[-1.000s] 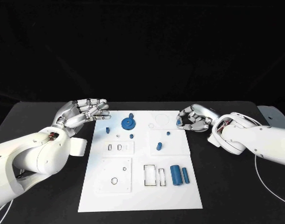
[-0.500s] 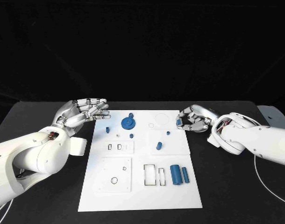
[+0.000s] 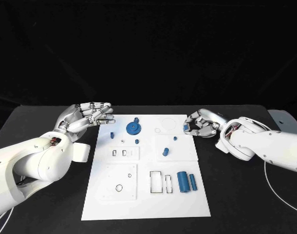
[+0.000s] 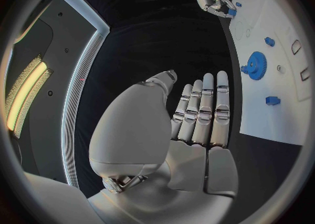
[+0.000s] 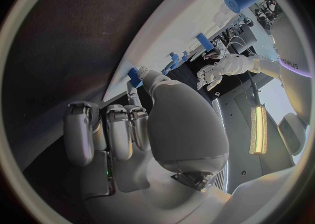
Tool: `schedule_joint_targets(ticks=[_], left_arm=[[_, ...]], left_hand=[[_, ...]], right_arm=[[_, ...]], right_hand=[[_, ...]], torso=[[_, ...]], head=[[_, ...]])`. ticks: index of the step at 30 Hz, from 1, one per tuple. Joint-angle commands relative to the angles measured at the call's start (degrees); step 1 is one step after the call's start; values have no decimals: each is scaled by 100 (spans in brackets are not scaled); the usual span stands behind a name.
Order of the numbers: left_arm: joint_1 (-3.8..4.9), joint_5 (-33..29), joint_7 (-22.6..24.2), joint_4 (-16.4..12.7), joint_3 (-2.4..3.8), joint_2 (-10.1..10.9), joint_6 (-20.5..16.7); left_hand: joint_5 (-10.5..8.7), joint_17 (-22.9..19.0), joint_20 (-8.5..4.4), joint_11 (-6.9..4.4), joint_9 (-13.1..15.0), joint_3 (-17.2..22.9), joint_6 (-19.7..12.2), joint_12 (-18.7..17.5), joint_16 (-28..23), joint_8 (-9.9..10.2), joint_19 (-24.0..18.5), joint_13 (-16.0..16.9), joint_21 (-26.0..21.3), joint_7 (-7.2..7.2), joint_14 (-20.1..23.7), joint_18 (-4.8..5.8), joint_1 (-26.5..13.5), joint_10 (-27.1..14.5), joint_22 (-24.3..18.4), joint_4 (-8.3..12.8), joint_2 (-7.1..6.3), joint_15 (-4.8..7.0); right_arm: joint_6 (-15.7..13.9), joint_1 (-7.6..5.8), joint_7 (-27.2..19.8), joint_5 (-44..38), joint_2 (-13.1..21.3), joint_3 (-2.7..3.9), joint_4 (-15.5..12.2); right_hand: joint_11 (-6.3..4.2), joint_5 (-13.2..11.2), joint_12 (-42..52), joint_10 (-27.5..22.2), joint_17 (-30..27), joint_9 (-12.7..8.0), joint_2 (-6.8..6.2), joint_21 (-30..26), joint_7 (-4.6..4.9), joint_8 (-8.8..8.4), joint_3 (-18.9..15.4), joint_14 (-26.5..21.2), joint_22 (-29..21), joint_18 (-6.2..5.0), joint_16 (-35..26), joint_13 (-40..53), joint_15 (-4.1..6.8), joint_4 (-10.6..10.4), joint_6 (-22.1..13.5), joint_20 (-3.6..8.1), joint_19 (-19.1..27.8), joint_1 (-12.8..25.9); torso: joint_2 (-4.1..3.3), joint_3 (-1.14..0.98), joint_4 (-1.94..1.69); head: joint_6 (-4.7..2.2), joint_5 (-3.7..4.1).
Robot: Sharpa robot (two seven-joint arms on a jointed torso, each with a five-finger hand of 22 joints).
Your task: Assemble the parts on the task board
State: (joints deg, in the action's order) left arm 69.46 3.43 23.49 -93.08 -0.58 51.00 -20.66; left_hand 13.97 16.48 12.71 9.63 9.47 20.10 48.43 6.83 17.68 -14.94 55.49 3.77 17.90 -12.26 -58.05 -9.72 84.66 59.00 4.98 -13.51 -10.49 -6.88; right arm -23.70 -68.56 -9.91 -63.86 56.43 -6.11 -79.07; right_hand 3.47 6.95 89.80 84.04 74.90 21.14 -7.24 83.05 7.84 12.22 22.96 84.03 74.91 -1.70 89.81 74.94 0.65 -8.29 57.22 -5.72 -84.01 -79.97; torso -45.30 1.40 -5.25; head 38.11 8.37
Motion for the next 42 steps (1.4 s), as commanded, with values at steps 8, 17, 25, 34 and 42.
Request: schedule_joint_targets(ticks=[8, 17, 25, 34, 42], left_arm=[[2, 12, 32, -1, 4, -7, 95], [1, 12, 31, 34, 4, -11, 105], [-1, 12, 28, 123, 2, -43, 119], [-11, 12, 20, 312, -3, -149, 140], [-14, 52, -18, 351, -6, -184, 149]], left_hand=[[-27, 7, 12, 20, -9, 31, -35, -21, -34, 20, 42, 0, 10, -73, 4, -78, 39, 4, -6, 11, 1, -10], [-27, 12, 11, 21, -9, 45, -36, -29, -37, 21, 44, 0, 12, -75, 2, -78, 43, 7, -6, 18, 9, -10], [-29, 14, 10, 20, -9, 50, -35, -31, -38, 21, 44, 1, 12, -73, 2, -78, 44, 11, -7, 22, 10, -10], [-37, 25, 10, 11, -4, 60, -11, -29, -39, 8, 48, 6, 15, -61, -8, -78, 23, 49, -8, 22, 7, -5], [-43, 74, -11, -28, 15, 104, 66, -30, -9, -32, 91, 13, 47, -25, -96, -83, -23, 169, -1, 31, -4, 32]], right_arm=[[-359, 5, 111, -66, 8, 4, -77], [-658, -54, 430, -283, 174, 45, -687], [-723, -241, 1009, -872, 18, 55, -1329], [-560, -247, 1666, -1648, -824, 18, -1436], [-366, -98, 1954, -2124, -1411, -30, -1285]], right_hand=[[-74, 25, 20, 596, 1510, 83, 116, 42, -72, 121, 134, 597, 888, -21, 19, 1506, 65, 46, 123, 75, -152, 54], [-110, 226, 20, 596, 1510, 127, 131, 114, -107, 171, 220, 597, 964, 1, 19, 1506, 86, 29, 139, 102, -208, 229], [-114, 229, 20, 596, 1510, 135, 140, 140, -111, 179, 234, 597, 989, 8, 19, 1506, 89, 18, 138, 105, -226, 266], [-115, 235, 20, 596, 1510, 139, 144, 142, -110, 178, 245, 597, 992, 9, 19, 1506, 91, 7, 124, 108, -228, 304], [-116, 259, 20, 596, 1510, 143, 138, 143, -109, 177, 256, 597, 995, 10, 19, 1506, 91, 2, 110, 109, -230, 334]], torso=[[6, 4, -7], [23, 18, 6], [62, 33, 3], [142, 51, -30], [147, 58, -46]], head=[[18, 23], [11, -19], [41, -120], [165, -343], [225, -473]])
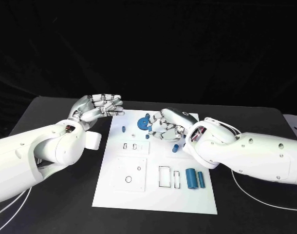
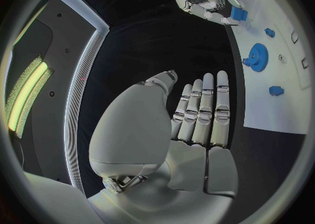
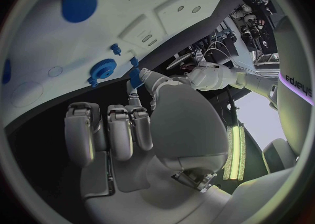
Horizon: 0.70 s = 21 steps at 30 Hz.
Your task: Assemble the parts on the task board
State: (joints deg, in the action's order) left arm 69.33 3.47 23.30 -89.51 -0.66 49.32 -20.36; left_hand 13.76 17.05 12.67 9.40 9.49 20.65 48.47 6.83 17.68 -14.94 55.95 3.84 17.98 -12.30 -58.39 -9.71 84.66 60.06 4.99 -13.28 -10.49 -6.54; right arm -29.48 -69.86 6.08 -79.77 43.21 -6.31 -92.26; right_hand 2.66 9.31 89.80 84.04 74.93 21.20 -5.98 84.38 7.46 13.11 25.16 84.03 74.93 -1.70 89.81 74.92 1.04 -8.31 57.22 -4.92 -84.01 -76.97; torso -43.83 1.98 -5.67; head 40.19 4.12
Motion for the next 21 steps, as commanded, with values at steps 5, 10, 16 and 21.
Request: schedule_joint_targets(ticks=[5, 10, 16, 21], left_arm=[[-2, 88, -24, -14, 1, -26, 138], [-2, 134, -44, -24, 1, -37, 162], [-2, 180, -68, -34, 0, -38, 191], [-2, 197, -79, -39, 0, -38, 198]], left_hand=[[-21, 39, -19, -21, 22, 71, 103, -29, -1, -53, 63, 9, 54, -6, -92, -83, -47, 125, 2, 7, -9, 11], [-22, 57, -27, -40, 36, 96, 156, -26, -3, -81, 71, 12, 63, 12, -104, -81, -69, 195, 3, 7, -17, 23], [-23, 82, -39, -63, 53, 130, 217, -27, 1, -114, 87, 12, 77, 35, -130, -82, -93, 275, 5, 7, -27, 40], [-24, 94, -46, -71, 59, 143, 235, -32, 7, -123, 101, 11, 87, 44, -150, -83, -101, 298, 8, 8, -30, 49]], right_arm=[[378, 111, 527, -824, -346, -37, 120], [535, 165, 644, -1002, -490, -54, 196], [674, 221, 721, -1160, -592, -68, 233], [787, 249, 754, -1231, -644, -76, 248]], right_hand=[[-34, 29, 20, 596, 1507, 138, 9, 9, -70, 89, 37, 597, 991, 9, 19, 1508, 51, 1, 107, 30, -229, 48], [-34, 34, 20, 596, 1507, 143, -2, 10, -71, 93, 38, 597, 993, 10, 19, 1508, 50, -4, 107, 30, -231, 74], [-34, 36, 20, 596, 1507, 150, -15, 10, -73, 100, 37, 597, 994, 10, 19, 1508, 50, -13, 109, 30, -231, 109], [-36, 33, 20, 596, 1507, 155, -33, 7, -74, 105, 34, 597, 993, 9, 19, 1508, 51, -19, 109, 31, -230, 140]], torso=[[-5, -5, 7], [-7, -12, 6], [-5, -15, 21], [-2, -11, 12]], head=[[56, -98], [95, -104], [134, -133], [157, -122]])
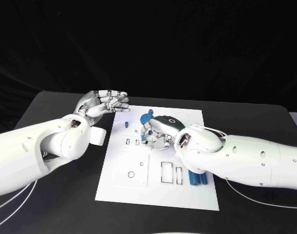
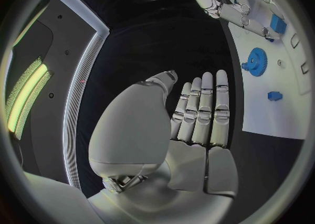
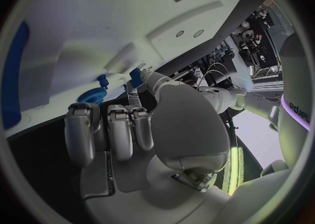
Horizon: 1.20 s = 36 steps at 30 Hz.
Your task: Assemble the parts on the task board
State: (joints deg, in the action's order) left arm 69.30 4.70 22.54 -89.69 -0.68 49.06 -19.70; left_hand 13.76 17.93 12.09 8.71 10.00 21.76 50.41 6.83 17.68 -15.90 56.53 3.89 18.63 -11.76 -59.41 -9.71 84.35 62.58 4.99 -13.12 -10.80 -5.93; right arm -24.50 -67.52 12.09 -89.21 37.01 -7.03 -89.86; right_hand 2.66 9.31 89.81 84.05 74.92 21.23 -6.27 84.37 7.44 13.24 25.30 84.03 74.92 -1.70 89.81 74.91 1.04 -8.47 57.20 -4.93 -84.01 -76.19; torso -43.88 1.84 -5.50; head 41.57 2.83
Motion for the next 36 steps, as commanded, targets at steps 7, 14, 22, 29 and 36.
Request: schedule_joint_targets(ticks=[7, 14, 22, 29, 36], left_arm=[[1, 80, -9, -26, 3, -8, 129], [1, 82, -17, -25, 3, -2, 128], [1, 82, -29, -26, 3, 9, 122], [1, 82, -36, -29, 3, 12, 122], [1, 82, -45, -26, 3, 16, 121]], left_hand=[[-26, 11, 9, -2, 7, 35, 38, -41, 10, -25, 51, 3, 28, -10, -58, -84, -75, 46, 10, -6, -9, -8], [-26, 13, 8, -2, 7, 36, 34, -47, 10, -23, 53, 1, 30, -11, -60, -84, -78, 43, 10, -6, -14, -8], [-26, 16, 6, 1, 6, 39, 26, -57, 8, -18, 55, -3, 32, -14, -60, -82, -82, 37, 11, -5, -21, -8], [-26, 16, 6, 1, 6, 39, 26, -57, 8, -18, 55, -3, 32, -14, -60, -82, -82, 37, 11, -5, -21, -8], [-27, 19, 5, 4, 4, 42, 18, -66, 6, -14, 56, -5, 33, -19, -59, -81, -86, 32, 10, -4, -25, -10]], right_arm=[[403, 49, 174, -331, -72, -18, 48], [435, 77, 180, -350, -103, -23, 64], [509, 86, 200, -359, -108, -24, 78], [551, 88, 237, -388, -108, -24, 88], [508, 89, 259, -417, -109, -25, 94]], right_hand=[[-36, 29, 19, 595, 1508, 155, -16, 3, -73, 95, 18, 597, 991, 8, 19, 1509, 52, -7, 110, 31, -229, 81], [-36, 27, 19, 595, 1508, 157, -22, 0, -73, 96, 17, 597, 989, 7, 19, 1509, 52, -11, 109, 32, -226, 95], [-35, 21, 19, 595, 1508, 161, -54, -9, -71, 95, 11, 597, 982, 5, 19, 1509, 52, -17, 95, 32, -221, 135], [-15, -6, 19, 595, 1508, 154, -126, -25, -42, 61, 0, 597, 972, 1, 19, 1509, 37, -34, 16, 25, -213, 218], [80, -41, 19, 595, 1508, 109, -268, -81, 69, -73, -19, 597, 931, -11, 19, 1509, -44, -72, -236, -33, -180, 363]], torso=[[6, 7, -7], [8, 6, -8], [5, 7, -6], [6, 4, -6], [4, 1, -7]], head=[[31, 4], [37, 3], [39, 15], [43, 21], [37, 28]])
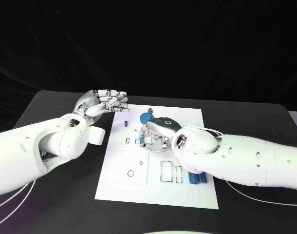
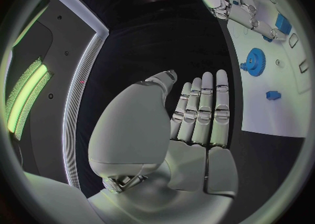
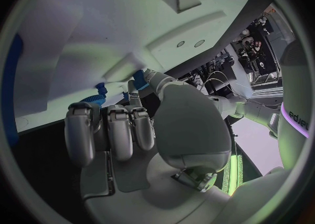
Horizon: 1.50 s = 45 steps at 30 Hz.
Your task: Assemble the parts on the task board
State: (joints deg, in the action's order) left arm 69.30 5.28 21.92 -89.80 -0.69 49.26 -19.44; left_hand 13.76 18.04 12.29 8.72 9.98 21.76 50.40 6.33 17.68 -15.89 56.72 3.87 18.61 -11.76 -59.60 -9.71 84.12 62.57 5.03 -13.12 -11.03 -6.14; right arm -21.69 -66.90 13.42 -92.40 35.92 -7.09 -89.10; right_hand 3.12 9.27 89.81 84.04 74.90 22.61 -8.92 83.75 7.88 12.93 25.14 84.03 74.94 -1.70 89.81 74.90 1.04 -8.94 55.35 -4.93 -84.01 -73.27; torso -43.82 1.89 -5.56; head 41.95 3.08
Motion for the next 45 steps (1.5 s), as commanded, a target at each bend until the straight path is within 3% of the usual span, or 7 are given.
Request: schedule_joint_targets(ticks=[1, 18, 22, 31, 35, 38, 45], left_arm=[[2, 24, 14, -15, 3, -4, 96], [2, 61, -38, -6, 3, 2, 135], [2, 356, -242, 22, 3, 2, 226], [4, 1653, -1300, 199, 3, -39, 693], [16, 2522, -2090, 353, 4, -114, 1195], [43, 3103, -2607, 423, 5, -177, 1524], [273, 4213, -3813, 586, 3, -404, 2408]], left_hand=[[-27, 8, -15, 3, 7, 43, 19, -17, 6, -14, 37, -3, 34, -19, -40, -81, -64, 33, 6, -4, -3, 11], [-28, 15, -16, 14, 3, 51, -5, -43, -2, 1, 36, -8, 35, -29, -36, -78, -75, 16, 5, -1, -16, 5], [-43, 87, -51, 7, 0, -2, -60, -117, 67, 33, 164, -6, 116, -27, -189, -88, -202, -11, 32, -32, -83, 33], [-18, 1566, -613, -350, 197, -469, 260, 285, 2002, -158, 1338, 323, 1307, 233, -1694, -63, -936, 922, 622, -305, -13, 512], [-13, 4733, -757, -519, 462, -731, 170, 1284, 5267, -399, 1473, 1160, 2375, 333, -2213, -13, -1305, 994, 1291, -260, 167, 677], [-17, 6235, -827, -584, 873, -918, 95, 2976, 6578, -880, 1706, 2520, 4179, 436, -2655, 152, -1501, 589, 3360, -329, 304, 726], [-8, 6978, -895, -670, 1433, -1086, -160, 5077, 7092, -1505, 2265, 4395, 5686, 521, -2964, 438, -1700, 451, 5509, -373, 545, 805]], right_arm=[[211, 27, 125, -101, -1, -19, 18], [-193, 27, 94, -235, 22, -19, -35], [-623, 25, 18, -289, 157, -15, -188], [-1402, -227, -1006, 799, 809, 60, -603], [-1267, -460, -1454, 1837, 1220, 80, -691], [-1191, -586, -1588, 2268, 1485, 86, -732], [-1053, -739, -1682, 2681, 1967, 90, -775]], right_hand=[[47, -40, 19, 596, 1510, -35, -17, -21, 40, -58, -4, 597, 928, -11, 19, 1510, -56, -30, -80, -43, -180, 86], [218, -439, -51, 525, 1510, -118, -310, -132, 214, -309, -707, 597, 862, -37, 19, 1442, -208, -461, -598, -202, -123, 506], [307, -459, -121, 450, 1510, -193, 22, -191, 292, -391, -2422, 597, 840, -51, 19, 1370, -290, -788, -821, -268, -103, 5], [261, -111, -123, 446, 1430, -202, 408, -406, 258, -273, -2417, 579, 691, -104, 1, 1364, -258, -723, -665, -258, 13, -614], [239, 15, -130, 438, 1414, -195, 463, -427, 234, -220, -2376, 575, 682, -107, -3, 1356, -238, -714, -604, -239, 22, -707], [228, 55, -124, 445, 1420, -186, 473, -414, 222, -186, -2370, 576, 695, -103, -2, 1362, -229, -715, -563, -231, 12, -726], [210, 117, -110, 459, 1443, -175, 479, -385, 202, -138, -2369, 582, 722, -95, 4, 1376, -214, -724, -510, -219, -8, -736]], torso=[[-3, -4, -1], [-1, -3, -6], [4, -4, -11], [49, -15, 31], [108, -35, 45], [152, -54, 44], [229, -97, 65]], head=[[0, 5], [-14, 26], [-15, 32], [-26, -12], [2, -45], [32, -53], [75, -91]])
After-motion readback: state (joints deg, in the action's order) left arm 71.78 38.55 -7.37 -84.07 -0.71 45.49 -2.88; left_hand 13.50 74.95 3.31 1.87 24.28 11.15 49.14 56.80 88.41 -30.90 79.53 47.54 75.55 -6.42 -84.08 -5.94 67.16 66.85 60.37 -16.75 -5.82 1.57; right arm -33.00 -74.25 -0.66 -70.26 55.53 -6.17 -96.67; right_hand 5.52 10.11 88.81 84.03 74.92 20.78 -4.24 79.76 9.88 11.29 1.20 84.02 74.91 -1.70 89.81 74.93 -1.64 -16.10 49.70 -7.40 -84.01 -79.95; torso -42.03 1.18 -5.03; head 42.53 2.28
